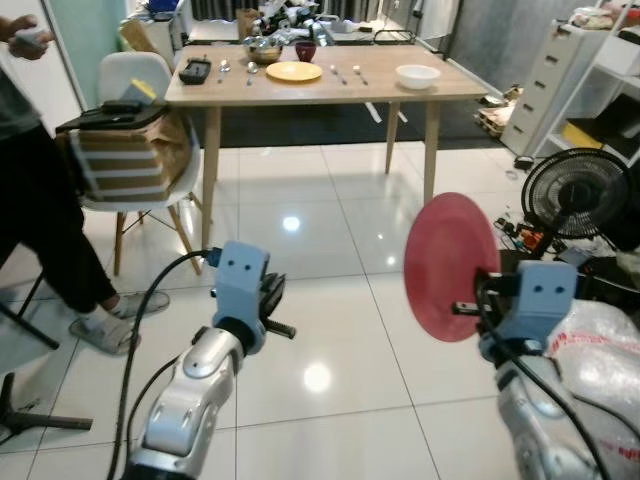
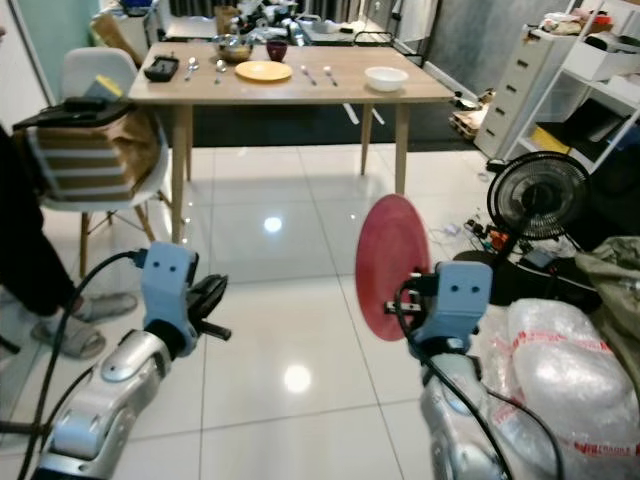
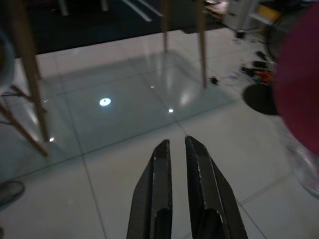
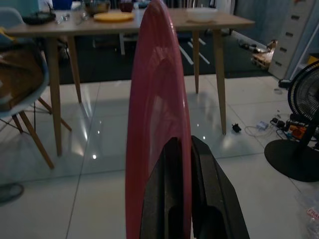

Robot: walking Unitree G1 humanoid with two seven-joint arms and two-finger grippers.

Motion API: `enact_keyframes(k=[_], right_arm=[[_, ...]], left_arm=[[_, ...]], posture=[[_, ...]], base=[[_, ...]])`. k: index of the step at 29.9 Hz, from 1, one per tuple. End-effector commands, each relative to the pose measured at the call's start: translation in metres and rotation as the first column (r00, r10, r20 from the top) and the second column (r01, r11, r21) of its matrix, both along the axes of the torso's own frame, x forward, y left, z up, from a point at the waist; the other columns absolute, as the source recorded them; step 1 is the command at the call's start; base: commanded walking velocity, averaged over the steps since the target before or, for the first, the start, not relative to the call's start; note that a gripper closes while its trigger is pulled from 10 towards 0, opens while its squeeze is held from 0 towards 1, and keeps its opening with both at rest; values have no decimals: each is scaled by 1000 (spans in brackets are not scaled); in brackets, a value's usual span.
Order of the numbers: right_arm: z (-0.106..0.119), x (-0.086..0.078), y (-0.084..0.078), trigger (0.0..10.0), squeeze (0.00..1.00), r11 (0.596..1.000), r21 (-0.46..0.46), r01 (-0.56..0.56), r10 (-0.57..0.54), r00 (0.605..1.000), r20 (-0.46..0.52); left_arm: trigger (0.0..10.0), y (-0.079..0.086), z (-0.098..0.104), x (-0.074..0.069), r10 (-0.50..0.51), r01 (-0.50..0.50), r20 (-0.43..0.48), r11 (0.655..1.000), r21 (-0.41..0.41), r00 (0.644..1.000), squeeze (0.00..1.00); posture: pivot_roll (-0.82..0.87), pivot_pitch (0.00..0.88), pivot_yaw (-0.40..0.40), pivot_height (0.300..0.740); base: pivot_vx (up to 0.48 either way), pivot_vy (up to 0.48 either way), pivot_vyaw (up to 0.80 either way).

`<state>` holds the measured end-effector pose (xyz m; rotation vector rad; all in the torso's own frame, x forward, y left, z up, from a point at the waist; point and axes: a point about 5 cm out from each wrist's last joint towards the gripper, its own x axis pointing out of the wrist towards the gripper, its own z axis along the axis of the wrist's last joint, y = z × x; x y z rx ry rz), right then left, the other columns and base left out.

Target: Setting the table

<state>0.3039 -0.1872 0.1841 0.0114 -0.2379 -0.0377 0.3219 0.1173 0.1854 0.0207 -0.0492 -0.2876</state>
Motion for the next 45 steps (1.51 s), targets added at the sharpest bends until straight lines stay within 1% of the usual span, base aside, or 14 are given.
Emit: enact_keyframes(k=[1,6,9,13,15,17,18,19,24,27,33,42,44,45], right_arm=[[1,-2,-8,10000,0,999,-6,33,-33,999,5],[-1,-2,-8,10000,0,999,-7,32,-32,999,3],[-16,-2,-3,10000,0,999,-34,-3,2,999,-35],[-23,-3,-1,10000,0,999,-38,-18,16,998,-53],[-30,-4,3,10000,0,998,-31,-58,55,996,-76],[-39,-6,17,10000,0,983,10,-183,183,977,-107],[-39,-6,17,10000,0,983,10,-183,183,977,-107],[-41,-6,26,10000,0,970,20,-243,244,963,-116],[-43,-5,37,10000,0,956,46,-291,295,948,-122],[-40,2,36,10000,0,963,108,-247,258,960,-108],[-39,6,26,10000,0,975,144,-170,185,978,-97],[-40,5,20,10000,0,979,139,-152,166,981,-96],[-41,5,17,10000,0,966,217,-138,163,981,-101],[-41,5,17,10000,0,966,217,-138,163,981,-101]], left_arm=[[10000,-4,-5,-2,-11,11,-16,1000,4,1000,0],[10000,-4,-5,-2,-10,10,-15,1000,6,1000,0],[10000,-3,-10,-6,-15,15,-2,999,45,1000,0],[10000,-3,-13,-8,-21,21,5,997,71,1000,0],[10000,-1,-19,-11,-28,28,-3,996,87,1000,0],[10000,3,-31,-16,-31,34,-32,995,93,999,0],[10000,3,-31,-16,-31,34,-32,995,93,999,0],[10000,5,-34,-17,-31,35,-41,995,92,999,0],[10000,5,-35,-17,-30,34,-43,995,92,999,0],[10000,5,-33,-17,-27,30,-36,996,89,999,0],[10000,5,-33,-18,-37,40,-32,995,96,999,0],[10000,4,-34,-17,-52,56,-62,996,67,997,0],[10000,4,-35,-17,-56,60,-77,997,51,995,0],[10000,4,-35,-17,-56,60,-77,997,51,995,0]], posture=[[2,118,72,740],[6,117,71,740],[11,111,68,740],[11,111,68,740],[21,104,63,740],[42,87,52,740],[42,87,52,740],[47,81,51,740],[54,72,43,740],[62,68,40,740],[73,69,49,740],[66,76,50,740],[66,76,50,740],[66,76,50,740]], base=[[480,0,0],[480,0,0],[480,0,0],[480,0,0],[480,0,0],[480,0,0],[480,0,0],[480,0,0],[480,0,0],[480,0,0],[480,0,0],[480,0,0],[480,0,0],[480,0,0]])
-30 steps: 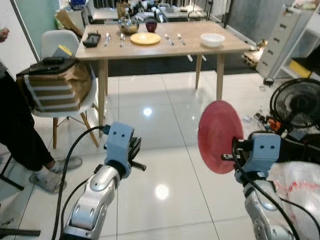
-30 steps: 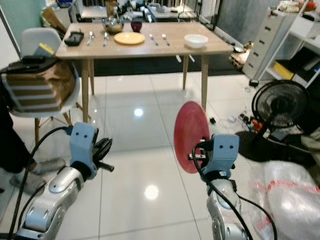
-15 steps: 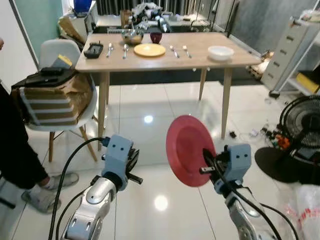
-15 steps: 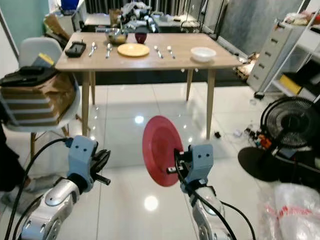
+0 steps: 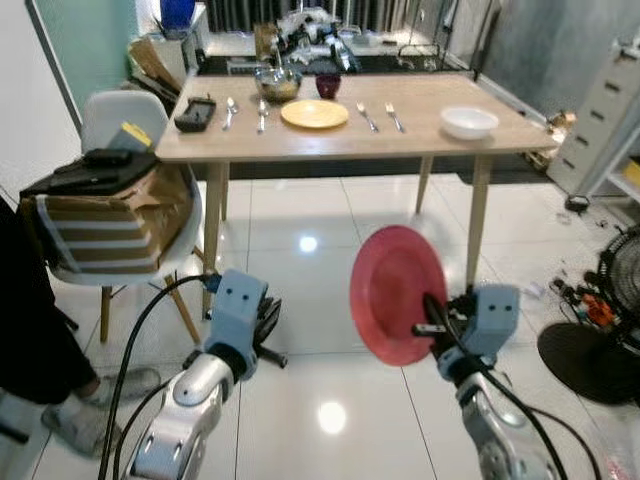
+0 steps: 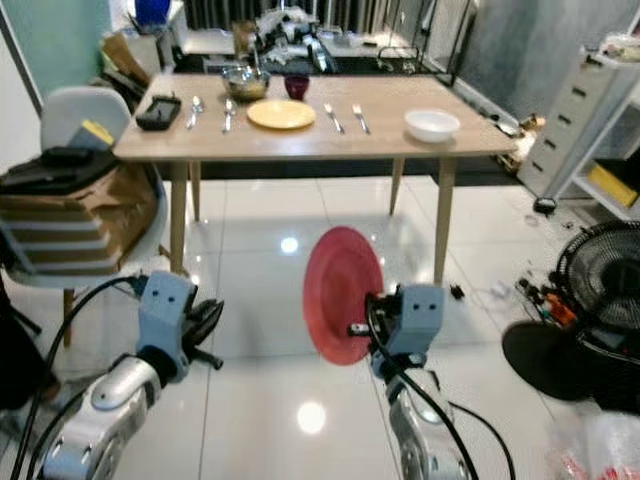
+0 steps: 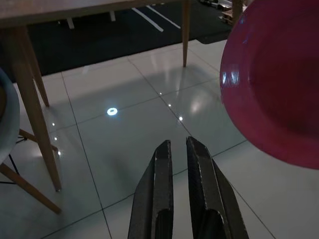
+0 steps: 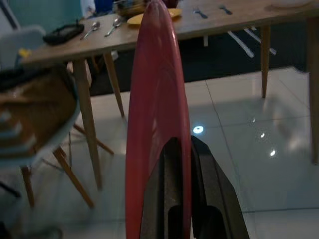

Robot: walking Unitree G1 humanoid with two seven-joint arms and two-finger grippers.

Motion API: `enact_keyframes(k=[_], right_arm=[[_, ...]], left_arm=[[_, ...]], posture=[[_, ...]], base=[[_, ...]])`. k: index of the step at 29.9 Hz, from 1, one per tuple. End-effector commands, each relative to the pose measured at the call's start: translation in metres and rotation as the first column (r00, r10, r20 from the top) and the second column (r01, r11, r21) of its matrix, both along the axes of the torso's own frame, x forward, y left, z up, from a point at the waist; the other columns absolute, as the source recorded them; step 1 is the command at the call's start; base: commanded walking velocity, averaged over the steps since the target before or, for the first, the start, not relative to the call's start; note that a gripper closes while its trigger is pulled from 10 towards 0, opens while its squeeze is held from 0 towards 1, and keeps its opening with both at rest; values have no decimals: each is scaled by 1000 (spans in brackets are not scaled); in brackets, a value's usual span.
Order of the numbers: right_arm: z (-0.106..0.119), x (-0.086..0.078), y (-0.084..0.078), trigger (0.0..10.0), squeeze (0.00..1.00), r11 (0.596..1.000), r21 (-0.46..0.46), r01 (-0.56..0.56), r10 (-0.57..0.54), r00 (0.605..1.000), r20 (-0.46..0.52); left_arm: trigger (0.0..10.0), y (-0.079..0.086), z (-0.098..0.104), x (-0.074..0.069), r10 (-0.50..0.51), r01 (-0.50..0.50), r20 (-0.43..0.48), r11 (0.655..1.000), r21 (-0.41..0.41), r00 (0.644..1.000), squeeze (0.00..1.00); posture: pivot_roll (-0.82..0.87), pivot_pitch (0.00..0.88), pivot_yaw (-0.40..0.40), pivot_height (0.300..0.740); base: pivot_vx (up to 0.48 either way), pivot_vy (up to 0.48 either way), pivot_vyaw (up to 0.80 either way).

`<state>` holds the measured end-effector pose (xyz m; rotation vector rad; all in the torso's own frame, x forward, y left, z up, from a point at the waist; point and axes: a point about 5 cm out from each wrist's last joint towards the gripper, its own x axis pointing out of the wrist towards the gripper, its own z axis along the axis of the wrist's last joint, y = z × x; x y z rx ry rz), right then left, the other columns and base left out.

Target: Setting the table

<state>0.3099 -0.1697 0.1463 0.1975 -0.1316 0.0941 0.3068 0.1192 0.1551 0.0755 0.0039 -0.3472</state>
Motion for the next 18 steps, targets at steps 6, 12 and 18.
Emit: enact_keyframes(k=[6,12,18], right_arm=[[-3,0,-3,10000,0,958,286,-37,55,997,-57],[0,6,-26,10000,0,824,557,106,-58,993,-103],[3,11,-51,10000,0,531,818,222,-167,973,-156]], left_arm=[[10000,1,-5,-1,-8,7,-34,1000,-11,999,0],[10000,-2,-5,-3,-17,16,-31,1000,-10,999,0],[10000,-3,-5,-3,-22,22,-29,1000,-8,999,0]], posture=[[60,82,49,740],[57,84,45,740],[59,84,43,740]], base=[[480,0,0],[480,0,0],[480,0,0]])
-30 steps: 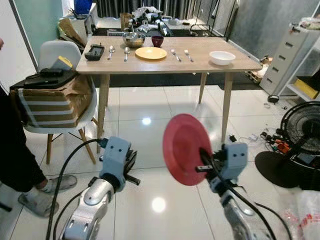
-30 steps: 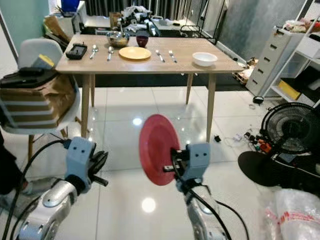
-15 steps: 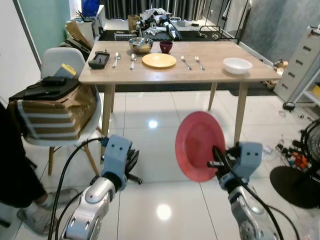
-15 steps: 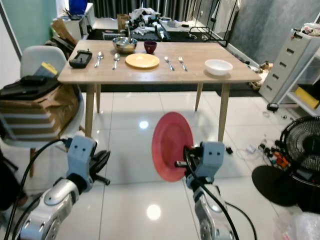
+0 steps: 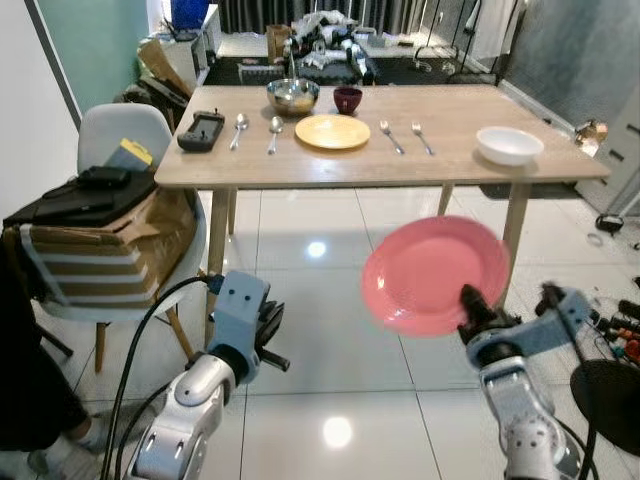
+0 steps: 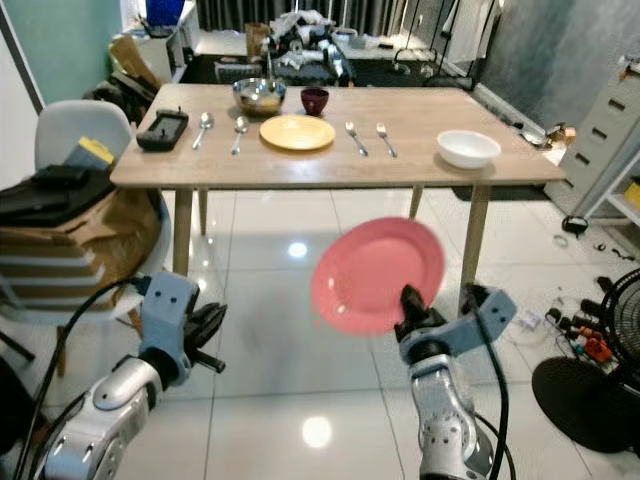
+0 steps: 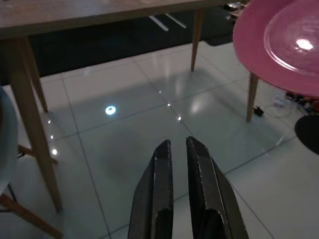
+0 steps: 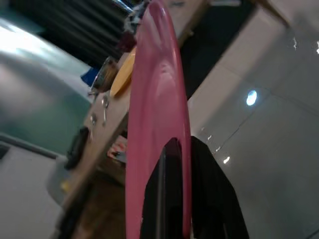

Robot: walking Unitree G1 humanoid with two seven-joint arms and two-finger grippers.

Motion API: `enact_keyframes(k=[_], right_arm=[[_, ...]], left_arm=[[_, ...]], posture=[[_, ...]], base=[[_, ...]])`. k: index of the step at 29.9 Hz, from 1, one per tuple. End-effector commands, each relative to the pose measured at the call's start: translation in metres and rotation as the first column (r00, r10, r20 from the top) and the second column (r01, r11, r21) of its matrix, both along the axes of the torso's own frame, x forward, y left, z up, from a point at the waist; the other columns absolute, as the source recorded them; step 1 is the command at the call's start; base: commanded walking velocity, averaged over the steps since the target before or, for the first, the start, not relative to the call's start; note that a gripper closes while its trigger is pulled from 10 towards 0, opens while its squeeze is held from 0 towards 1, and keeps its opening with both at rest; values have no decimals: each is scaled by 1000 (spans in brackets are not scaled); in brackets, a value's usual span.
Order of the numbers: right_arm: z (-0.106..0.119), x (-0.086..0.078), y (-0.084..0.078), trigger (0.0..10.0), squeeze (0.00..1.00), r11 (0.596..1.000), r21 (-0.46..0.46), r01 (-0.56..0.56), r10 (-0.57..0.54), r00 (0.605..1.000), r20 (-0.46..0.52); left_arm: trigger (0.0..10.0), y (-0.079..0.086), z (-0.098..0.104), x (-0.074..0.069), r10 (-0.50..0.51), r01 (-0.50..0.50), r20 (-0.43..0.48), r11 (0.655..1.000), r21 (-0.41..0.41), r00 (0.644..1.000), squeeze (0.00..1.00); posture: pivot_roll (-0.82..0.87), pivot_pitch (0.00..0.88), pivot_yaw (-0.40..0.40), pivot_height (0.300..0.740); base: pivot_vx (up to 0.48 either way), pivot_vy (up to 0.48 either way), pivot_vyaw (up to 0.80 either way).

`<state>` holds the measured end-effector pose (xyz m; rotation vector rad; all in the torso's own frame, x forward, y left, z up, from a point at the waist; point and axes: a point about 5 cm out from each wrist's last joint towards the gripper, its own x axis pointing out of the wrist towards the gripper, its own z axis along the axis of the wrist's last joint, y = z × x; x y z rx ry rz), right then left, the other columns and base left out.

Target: Setting the table

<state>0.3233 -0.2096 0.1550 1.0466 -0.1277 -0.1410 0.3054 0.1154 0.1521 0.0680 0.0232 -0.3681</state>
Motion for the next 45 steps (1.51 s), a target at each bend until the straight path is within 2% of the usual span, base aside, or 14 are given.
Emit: enact_keyframes(k=[1,2,6,13,19,33,45], right_arm=[[-3,-2,-20,10000,0,968,229,106,-104,994,-20],[-1,-2,-26,10000,0,947,294,133,-135,991,-11],[5,-3,-33,10000,0,927,345,148,-167,986,25],[11,-4,-33,10000,0,928,352,124,-157,985,67],[23,-2,-26,10000,0,925,379,26,-88,985,146],[29,-3,-24,10000,0,939,345,-11,-59,980,191],[26,-5,-27,10000,0,950,312,8,-65,983,171]], left_arm=[[10000,0,-2,-2,-4,4,-8,1000,-3,1000,0],[10000,1,-1,-3,-5,5,-7,1000,-2,1000,0],[10000,1,-2,-3,-4,4,-7,1000,1,1000,0],[10000,1,-2,-3,-1,1,-6,1000,2,1000,0],[10000,2,-1,-3,0,0,-2,1000,4,1000,0],[10000,3,0,-4,0,0,3,1000,6,1000,0],[10000,2,0,-4,-5,5,2,1000,7,1000,0]], posture=[[61,85,43,740],[61,85,43,740],[64,87,40,740],[66,87,38,740],[71,85,38,740],[72,86,40,740],[72,85,42,740]], base=[[480,0,0],[480,0,0],[480,0,0],[480,0,0],[480,0,0],[480,0,0],[480,0,-689]])
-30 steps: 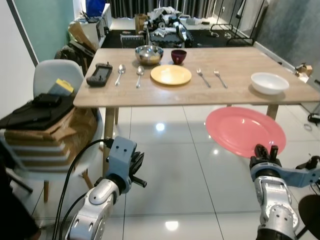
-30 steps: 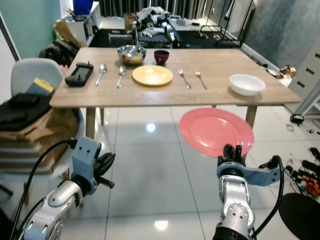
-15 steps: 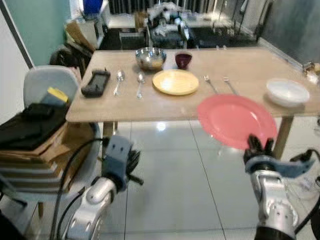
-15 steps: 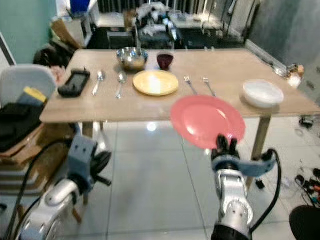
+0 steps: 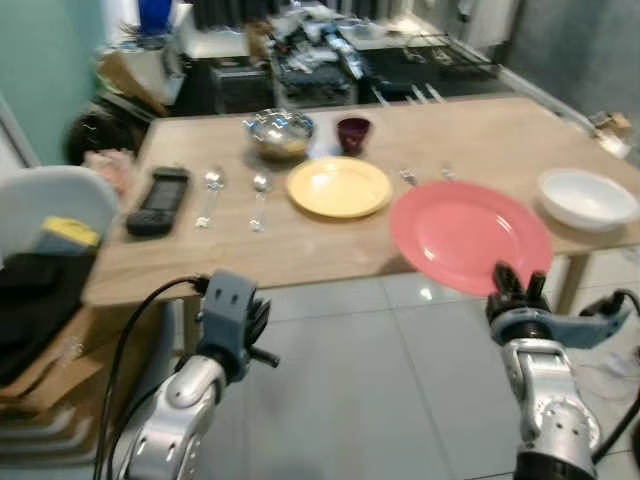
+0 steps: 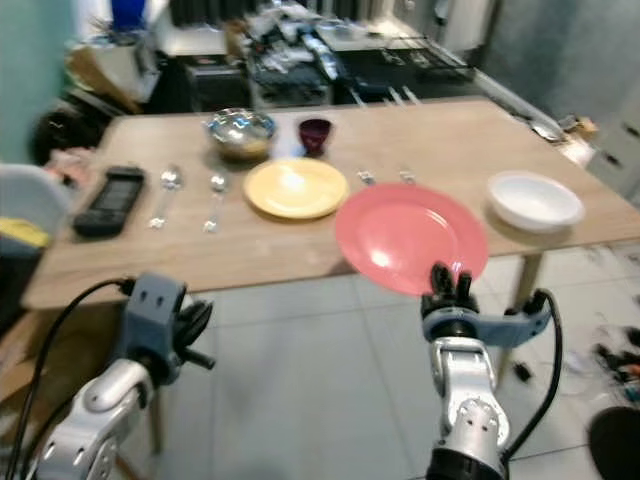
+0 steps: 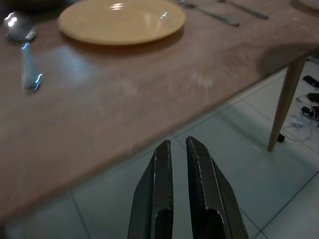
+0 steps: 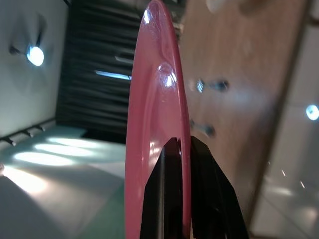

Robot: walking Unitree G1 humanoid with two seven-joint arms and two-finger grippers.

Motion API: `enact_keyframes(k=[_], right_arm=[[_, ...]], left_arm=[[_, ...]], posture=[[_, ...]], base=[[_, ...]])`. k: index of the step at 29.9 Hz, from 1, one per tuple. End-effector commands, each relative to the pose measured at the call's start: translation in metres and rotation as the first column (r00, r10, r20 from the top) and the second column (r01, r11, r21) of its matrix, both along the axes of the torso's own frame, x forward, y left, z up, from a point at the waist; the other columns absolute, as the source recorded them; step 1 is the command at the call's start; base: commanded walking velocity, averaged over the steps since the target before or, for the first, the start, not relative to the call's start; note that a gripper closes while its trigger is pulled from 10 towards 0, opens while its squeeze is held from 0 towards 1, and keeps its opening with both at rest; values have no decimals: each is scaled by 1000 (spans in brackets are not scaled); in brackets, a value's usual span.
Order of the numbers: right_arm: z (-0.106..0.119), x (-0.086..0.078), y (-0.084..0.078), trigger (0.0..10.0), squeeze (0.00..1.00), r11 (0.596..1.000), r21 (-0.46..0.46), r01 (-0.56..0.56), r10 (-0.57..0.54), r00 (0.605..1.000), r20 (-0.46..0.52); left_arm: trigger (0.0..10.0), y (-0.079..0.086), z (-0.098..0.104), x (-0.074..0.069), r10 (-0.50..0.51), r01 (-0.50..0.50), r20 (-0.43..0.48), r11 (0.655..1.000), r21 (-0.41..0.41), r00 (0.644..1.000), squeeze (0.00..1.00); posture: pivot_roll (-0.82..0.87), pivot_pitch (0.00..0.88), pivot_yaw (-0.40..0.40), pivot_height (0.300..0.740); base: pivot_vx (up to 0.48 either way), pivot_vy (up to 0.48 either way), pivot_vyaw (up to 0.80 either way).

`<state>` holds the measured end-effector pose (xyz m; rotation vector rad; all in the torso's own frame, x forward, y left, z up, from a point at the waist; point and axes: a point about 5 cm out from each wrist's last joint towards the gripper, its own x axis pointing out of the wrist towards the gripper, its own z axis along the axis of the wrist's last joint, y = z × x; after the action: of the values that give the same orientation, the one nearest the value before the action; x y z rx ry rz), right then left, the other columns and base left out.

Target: Setting the table

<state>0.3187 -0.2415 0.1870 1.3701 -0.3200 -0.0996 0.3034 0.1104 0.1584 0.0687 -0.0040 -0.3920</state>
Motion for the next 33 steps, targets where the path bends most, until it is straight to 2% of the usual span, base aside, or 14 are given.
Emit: enact_keyframes(k=[1,10,17,18,20,22,24,33], right_arm=[[-6,0,5,10000,0,1000,-3,-11,10,1000,-21],[-2,1,9,10000,0,998,-55,-35,34,999,-7],[0,3,20,10000,0,989,-101,-112,112,994,-6],[0,4,29,10000,0,975,-148,-168,168,986,-16],[0,4,29,10000,0,975,-148,-168,168,986,-16],[0,4,33,10000,0,968,-158,-194,193,981,-17],[-2,4,46,10000,0,942,-214,-260,258,965,-39],[-7,3,57,10000,0,932,-207,-297,290,955,-63]], left_arm=[[10000,7,-6,-2,20,-20,-24,1000,12,1000,0],[10000,7,-6,-1,19,-18,-22,1000,12,1000,0],[10000,7,-6,0,19,-19,-19,1000,17,1000,0],[10000,7,-6,0,24,-23,-22,999,27,999,0],[10000,7,-6,0,24,-23,-22,999,27,999,0],[10000,7,-7,0,24,-24,-22,999,30,999,0],[10000,8,-8,1,41,-40,-27,998,38,999,0],[10000,12,-7,3,89,-88,-29,995,50,996,0]], posture=[[72,85,42,740],[68,77,43,740],[68,72,43,740],[68,72,43,740],[68,72,43,740],[68,72,43,740],[68,70,45,740],[78,78,40,740]], base=[[480,0,0],[480,0,0],[480,0,0],[345,0,0],[345,0,0],[289,0,0],[139,0,0],[0,0,0]])
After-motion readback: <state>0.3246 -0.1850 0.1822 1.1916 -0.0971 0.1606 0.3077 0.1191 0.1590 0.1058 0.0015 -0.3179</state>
